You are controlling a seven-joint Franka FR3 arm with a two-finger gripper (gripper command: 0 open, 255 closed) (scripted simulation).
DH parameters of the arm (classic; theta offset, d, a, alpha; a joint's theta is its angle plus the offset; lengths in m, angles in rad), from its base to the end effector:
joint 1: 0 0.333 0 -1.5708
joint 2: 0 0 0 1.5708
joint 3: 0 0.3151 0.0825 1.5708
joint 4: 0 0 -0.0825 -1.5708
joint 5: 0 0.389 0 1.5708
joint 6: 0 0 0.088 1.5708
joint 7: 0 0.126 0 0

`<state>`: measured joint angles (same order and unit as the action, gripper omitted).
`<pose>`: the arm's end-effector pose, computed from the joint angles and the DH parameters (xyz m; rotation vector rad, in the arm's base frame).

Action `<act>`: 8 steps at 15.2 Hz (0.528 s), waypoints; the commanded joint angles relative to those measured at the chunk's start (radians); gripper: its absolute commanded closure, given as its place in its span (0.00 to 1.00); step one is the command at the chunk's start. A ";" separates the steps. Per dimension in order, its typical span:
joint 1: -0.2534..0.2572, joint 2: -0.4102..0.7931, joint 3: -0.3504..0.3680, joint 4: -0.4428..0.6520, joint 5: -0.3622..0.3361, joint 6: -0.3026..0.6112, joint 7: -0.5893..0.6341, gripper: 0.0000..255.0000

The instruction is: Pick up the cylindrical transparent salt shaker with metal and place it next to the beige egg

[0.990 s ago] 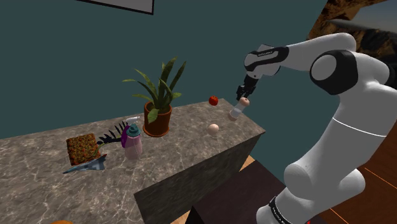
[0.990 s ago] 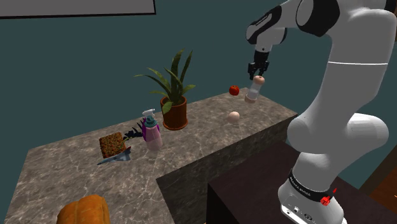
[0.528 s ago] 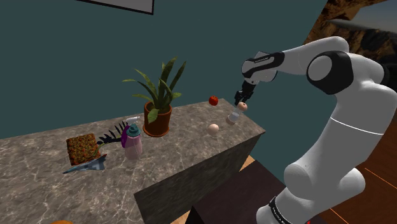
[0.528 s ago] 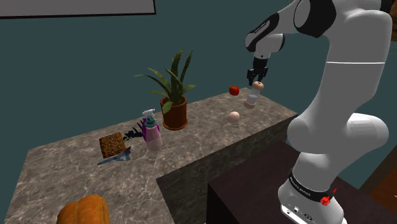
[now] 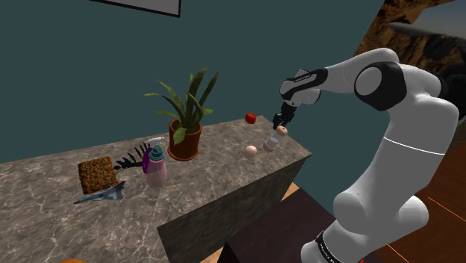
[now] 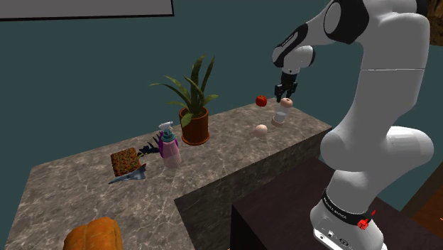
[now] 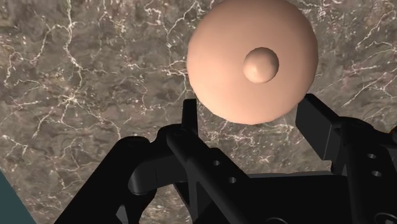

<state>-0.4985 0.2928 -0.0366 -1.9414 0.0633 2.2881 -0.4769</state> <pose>0.5366 -0.3145 0.3154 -3.1290 0.1514 -0.1034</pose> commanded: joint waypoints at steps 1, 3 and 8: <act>0.000 0.014 0.001 -0.008 0.002 0.022 -0.002 1.00; -0.001 0.029 0.001 -0.016 0.003 0.045 -0.004 1.00; -0.002 0.069 0.003 -0.031 0.008 0.101 -0.008 1.00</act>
<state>-0.5012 0.3533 -0.0342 -1.9706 0.0709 2.3775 -0.4861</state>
